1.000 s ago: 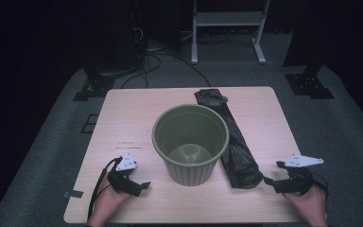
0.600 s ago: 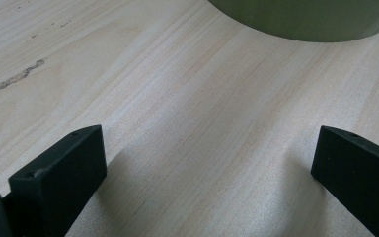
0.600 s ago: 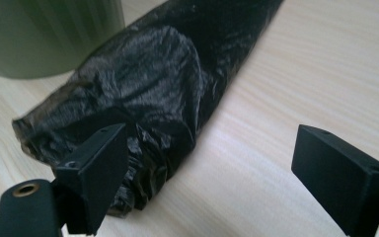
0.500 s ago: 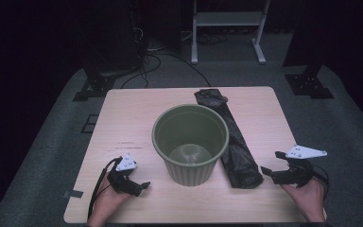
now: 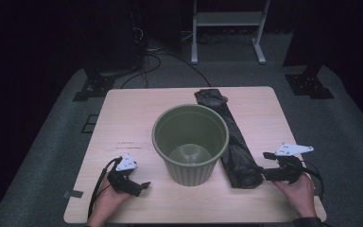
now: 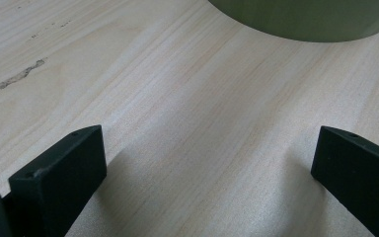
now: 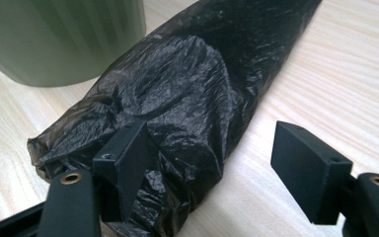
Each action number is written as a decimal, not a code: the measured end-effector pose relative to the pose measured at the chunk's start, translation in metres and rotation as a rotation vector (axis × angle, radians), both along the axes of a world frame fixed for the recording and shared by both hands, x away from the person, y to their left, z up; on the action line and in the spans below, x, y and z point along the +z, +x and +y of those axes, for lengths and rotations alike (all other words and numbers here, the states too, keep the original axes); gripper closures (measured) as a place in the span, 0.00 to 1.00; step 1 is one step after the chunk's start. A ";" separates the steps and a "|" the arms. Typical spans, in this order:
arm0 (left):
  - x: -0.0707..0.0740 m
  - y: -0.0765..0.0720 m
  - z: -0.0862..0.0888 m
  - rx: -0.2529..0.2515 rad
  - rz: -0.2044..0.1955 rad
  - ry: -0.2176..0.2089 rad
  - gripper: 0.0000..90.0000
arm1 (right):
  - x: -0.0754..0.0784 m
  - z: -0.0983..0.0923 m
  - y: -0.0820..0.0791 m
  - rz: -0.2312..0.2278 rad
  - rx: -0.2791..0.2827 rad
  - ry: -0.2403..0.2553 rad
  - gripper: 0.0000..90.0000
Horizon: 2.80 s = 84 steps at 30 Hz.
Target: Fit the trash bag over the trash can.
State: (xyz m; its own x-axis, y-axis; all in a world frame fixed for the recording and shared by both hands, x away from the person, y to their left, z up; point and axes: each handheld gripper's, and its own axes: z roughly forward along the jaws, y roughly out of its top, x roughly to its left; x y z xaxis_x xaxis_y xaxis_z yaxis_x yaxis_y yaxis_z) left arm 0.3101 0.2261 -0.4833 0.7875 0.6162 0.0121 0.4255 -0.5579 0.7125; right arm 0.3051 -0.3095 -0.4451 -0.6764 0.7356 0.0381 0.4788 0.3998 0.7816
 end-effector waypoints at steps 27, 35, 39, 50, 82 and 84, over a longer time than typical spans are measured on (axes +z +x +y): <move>0.000 0.000 0.000 0.000 0.000 0.000 0.00 | -0.025 0.008 0.000 0.134 0.070 -0.106 0.88; 0.000 0.000 0.000 0.001 0.000 0.000 0.00 | -0.024 -0.005 -0.005 0.147 0.042 -0.101 0.92; 0.000 0.000 0.000 0.001 0.000 0.000 0.00 | -0.023 -0.013 -0.010 0.146 0.025 -0.107 0.92; 0.000 0.000 0.000 0.001 0.000 0.000 0.00 | -0.022 -0.031 -0.027 0.141 -0.012 -0.134 0.90; 0.000 0.000 0.000 0.000 0.000 0.000 0.00 | 0.010 0.013 0.018 0.033 -0.115 -0.051 0.04; 0.000 0.000 0.000 0.001 0.000 0.000 0.00 | 0.008 0.017 0.023 0.043 -0.113 -0.050 0.01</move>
